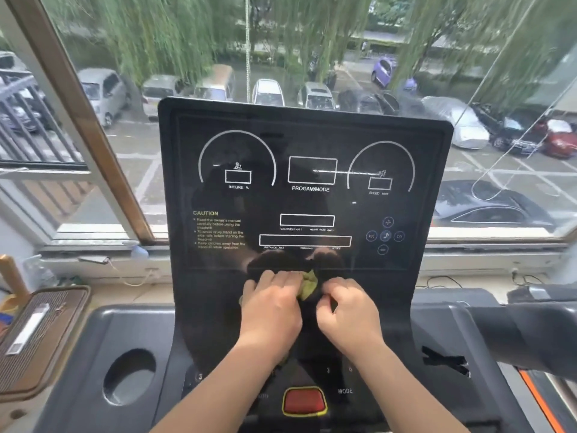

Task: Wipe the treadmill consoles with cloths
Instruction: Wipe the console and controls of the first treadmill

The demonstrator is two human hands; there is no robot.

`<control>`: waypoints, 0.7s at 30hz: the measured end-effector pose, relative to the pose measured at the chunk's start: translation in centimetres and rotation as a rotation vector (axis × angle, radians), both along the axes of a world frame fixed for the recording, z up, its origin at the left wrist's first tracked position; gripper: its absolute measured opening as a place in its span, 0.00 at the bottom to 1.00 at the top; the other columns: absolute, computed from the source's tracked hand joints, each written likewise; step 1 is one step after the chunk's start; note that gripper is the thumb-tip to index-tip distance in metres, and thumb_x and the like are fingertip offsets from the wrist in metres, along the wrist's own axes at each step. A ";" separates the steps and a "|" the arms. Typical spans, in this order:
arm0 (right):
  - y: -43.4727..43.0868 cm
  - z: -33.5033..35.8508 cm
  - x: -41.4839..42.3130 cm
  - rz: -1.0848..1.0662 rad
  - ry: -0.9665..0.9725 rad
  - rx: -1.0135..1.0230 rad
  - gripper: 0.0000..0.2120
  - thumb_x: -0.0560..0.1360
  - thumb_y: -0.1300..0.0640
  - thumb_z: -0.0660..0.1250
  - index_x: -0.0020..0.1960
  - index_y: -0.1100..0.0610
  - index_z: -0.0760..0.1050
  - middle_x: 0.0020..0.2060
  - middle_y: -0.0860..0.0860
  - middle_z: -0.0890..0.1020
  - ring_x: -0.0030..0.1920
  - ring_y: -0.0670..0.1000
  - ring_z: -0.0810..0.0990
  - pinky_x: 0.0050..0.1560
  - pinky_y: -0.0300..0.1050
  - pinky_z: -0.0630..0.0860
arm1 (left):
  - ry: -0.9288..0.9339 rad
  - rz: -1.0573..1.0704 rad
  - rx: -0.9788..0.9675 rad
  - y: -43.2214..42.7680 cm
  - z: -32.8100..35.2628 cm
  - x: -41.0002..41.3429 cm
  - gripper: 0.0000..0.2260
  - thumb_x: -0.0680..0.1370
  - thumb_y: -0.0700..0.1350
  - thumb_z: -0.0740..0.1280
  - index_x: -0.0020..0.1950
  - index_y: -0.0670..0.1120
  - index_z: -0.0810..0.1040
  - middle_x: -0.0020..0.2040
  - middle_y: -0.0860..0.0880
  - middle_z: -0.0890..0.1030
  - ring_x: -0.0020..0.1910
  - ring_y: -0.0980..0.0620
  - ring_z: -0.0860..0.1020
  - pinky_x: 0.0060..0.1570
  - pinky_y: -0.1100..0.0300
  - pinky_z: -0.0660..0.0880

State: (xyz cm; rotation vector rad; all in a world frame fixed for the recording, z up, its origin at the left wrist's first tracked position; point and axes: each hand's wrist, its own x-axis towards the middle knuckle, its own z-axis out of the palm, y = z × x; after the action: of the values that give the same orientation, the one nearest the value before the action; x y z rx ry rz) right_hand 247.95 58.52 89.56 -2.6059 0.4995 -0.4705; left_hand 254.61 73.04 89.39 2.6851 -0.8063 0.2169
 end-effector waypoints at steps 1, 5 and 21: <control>0.0 0.2 0.1 -0.011 0.024 0.018 0.17 0.71 0.50 0.60 0.50 0.52 0.86 0.46 0.44 0.85 0.51 0.49 0.81 0.46 0.39 0.72 | 0.001 -0.018 0.006 0.4 0.1 0.2 0.21 0.66 0.44 0.74 0.59 0.54 0.82 0.49 0.56 0.84 0.47 0.49 0.78 0.43 0.52 0.72; 0.2 0.4 0.4 -0.018 0.023 0.034 0.13 0.73 0.51 0.63 0.49 0.48 0.86 0.46 0.40 0.85 0.51 0.45 0.80 0.46 0.34 0.69 | 0.022 0.001 -0.055 4.3 0.0 1.3 0.20 0.68 0.45 0.72 0.59 0.54 0.81 0.53 0.56 0.85 0.48 0.46 0.78 0.45 0.49 0.76; -3.0 3.2 -0.9 -0.024 -0.050 0.683 0.13 0.79 0.65 0.66 0.49 0.51 0.86 0.40 0.42 0.88 0.30 0.39 0.79 0.36 0.36 0.74 | -0.162 0.406 -0.472 4.5 3.1 5.4 0.18 0.80 0.50 0.66 0.71 0.52 0.75 0.62 0.44 0.72 0.59 0.37 0.70 0.60 0.40 0.73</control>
State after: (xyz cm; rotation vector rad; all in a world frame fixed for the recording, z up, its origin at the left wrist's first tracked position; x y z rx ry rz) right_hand 247.05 55.56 92.72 -1.9310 0.5569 -0.3002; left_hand 259.98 77.55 92.51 2.3619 -0.1974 0.6405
